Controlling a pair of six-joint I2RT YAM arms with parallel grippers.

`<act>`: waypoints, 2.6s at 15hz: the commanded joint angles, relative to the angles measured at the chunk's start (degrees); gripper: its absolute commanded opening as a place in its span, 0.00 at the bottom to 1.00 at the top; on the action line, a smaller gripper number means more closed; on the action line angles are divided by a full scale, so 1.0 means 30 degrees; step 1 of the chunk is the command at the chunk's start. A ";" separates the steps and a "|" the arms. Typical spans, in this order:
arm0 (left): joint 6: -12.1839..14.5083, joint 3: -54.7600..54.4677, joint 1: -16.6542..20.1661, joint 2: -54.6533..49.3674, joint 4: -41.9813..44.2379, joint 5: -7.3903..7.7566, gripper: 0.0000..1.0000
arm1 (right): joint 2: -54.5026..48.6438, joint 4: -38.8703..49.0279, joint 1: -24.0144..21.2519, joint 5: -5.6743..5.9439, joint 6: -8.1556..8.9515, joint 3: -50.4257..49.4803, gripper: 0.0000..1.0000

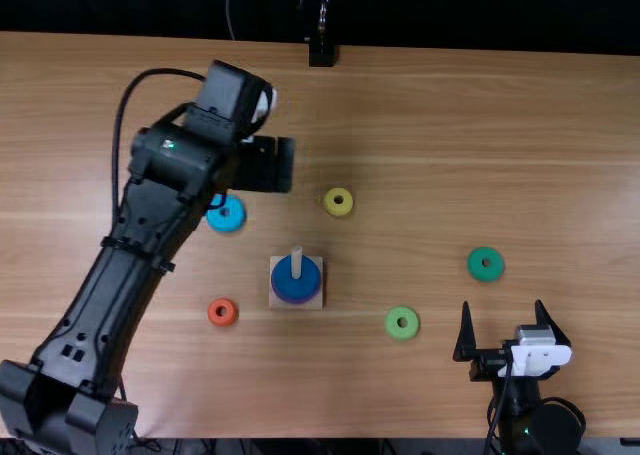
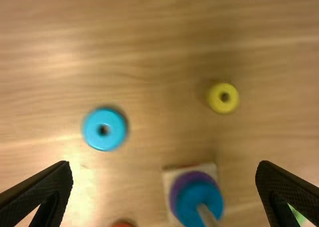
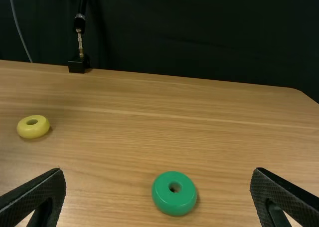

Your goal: Build the Hanoi tower: stack the rings onto the peg from bottom to top in this color order: purple, dark blue, light blue, dark green, light green, yellow, orange.

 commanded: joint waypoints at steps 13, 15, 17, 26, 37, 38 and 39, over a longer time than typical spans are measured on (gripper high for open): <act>0.7313 -0.5716 0.2157 0.2958 0.4765 0.0115 1.00 | -0.0244 -0.0264 -0.0036 0.0208 -0.0020 -0.0301 1.00; 0.7313 -0.5687 0.2157 0.3691 0.4730 0.0080 1.00 | -0.0244 -0.0264 -0.0036 0.0243 -0.0020 -0.0301 1.00; 0.7313 -0.5658 0.2128 0.4218 0.4730 0.0045 1.00 | -0.0244 -0.0264 -0.0036 0.0243 -0.0020 -0.0301 1.00; 0.7278 -0.5365 0.1981 0.5536 0.4765 0.0115 1.00 | -0.0244 -0.0264 -0.0036 0.0208 -0.0020 -0.0301 1.00; 0.7313 -0.5394 0.1981 0.6064 0.4765 -0.0060 0.95 | -0.0244 -0.0264 -0.0036 0.0208 -0.0055 -0.0301 1.00; 0.7278 -0.5453 0.1981 0.6064 0.4800 -0.0060 0.72 | -0.0244 -0.0264 -0.0065 0.0208 -0.0020 -0.0301 1.00; 0.7278 -0.5453 0.1981 0.6064 0.4800 -0.0095 0.49 | -0.0244 -0.0264 -0.0036 0.0243 -0.0020 -0.0301 1.00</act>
